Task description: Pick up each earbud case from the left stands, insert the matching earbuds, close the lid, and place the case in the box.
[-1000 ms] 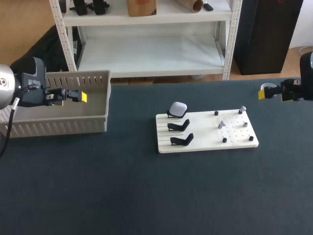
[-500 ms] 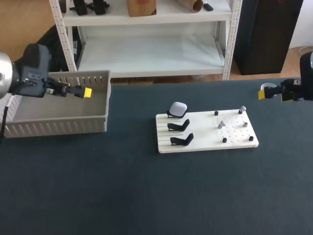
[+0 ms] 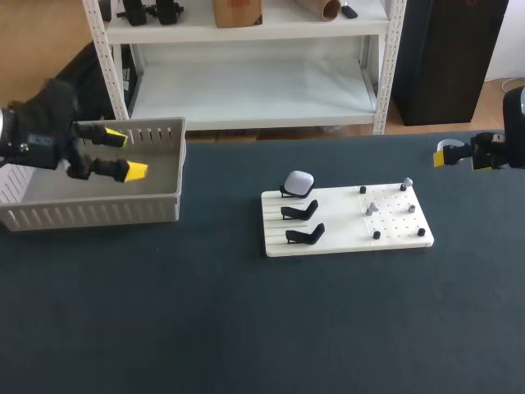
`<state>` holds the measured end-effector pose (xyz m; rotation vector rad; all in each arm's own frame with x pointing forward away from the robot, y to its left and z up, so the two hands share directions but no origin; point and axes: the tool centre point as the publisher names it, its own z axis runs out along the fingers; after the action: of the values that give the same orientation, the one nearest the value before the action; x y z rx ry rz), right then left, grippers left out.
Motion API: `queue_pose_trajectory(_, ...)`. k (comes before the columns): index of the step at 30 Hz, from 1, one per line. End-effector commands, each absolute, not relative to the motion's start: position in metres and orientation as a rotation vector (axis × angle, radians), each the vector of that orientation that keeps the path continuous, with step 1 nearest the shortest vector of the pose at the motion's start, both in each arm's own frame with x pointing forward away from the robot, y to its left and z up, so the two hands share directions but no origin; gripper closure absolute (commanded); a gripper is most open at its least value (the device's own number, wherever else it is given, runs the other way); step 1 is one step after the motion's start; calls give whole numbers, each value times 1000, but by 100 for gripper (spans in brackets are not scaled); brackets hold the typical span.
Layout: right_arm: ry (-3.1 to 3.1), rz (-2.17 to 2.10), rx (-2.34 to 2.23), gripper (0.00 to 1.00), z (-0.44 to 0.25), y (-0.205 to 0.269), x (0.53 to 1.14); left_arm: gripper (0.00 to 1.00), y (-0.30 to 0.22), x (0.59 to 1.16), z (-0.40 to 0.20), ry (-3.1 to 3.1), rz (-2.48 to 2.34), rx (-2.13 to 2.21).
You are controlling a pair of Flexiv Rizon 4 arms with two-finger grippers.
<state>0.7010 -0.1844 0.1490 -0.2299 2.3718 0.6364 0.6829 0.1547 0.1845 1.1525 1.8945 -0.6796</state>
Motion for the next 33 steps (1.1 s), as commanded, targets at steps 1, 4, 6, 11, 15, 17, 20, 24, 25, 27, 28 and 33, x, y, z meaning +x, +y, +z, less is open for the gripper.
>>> queue_pose_trajectory(1, 2372, 637, -231, 0, 149, -185, 701, 0, 114, 712, 174, 1605, -907, 1466)
queue_pose_trajectory(4, 2372, 637, -231, 0, 149, -185, 701, 0, 82, 722, 170, 1601, -907, 1500)
queue_pose_trajectory(6, 2372, 637, -231, 0, 149, -185, 701, 0, 67, 732, 165, 1606, -911, 1519)
queue_pose_trajectory(11, 2372, 637, -231, 0, 149, -185, 701, 0, 30, 749, 151, 1619, -935, 1561)
queue_pose_trajectory(15, 2372, 637, -231, 0, 149, -185, 701, 0, 8, 758, 137, 1633, -945, 1579)
queue_pose_trajectory(17, 2372, 637, -231, 0, 149, -185, 701, 0, -2, 761, 129, 1640, -943, 1595)
queue_pose_trajectory(20, 2372, 637, -231, 0, 149, -185, 701, 0, -16, 763, 116, 1625, -954, 1613)
queue_pose_trajectory(24, 2372, 637, -231, 0, 149, -185, 701, 0, -33, 764, 98, 1604, -958, 1626)
queue_pose_trajectory(25, 2372, 637, -231, 0, 149, -185, 701, 0, -36, 764, 94, 1601, -959, 1630)
queue_pose_trajectory(27, 2372, 637, -231, 0, 149, -185, 701, 0, -43, 764, 88, 1596, -963, 1610)
queue_pose_trajectory(28, 2372, 637, -231, 0, 149, -185, 701, 0, -46, 764, 85, 1610, -972, 1600)
queue_pose_trajectory(33, 2372, 637, -231, 0, 149, -185, 701, 0, -49, 764, 83, 1607, -980, 1570)
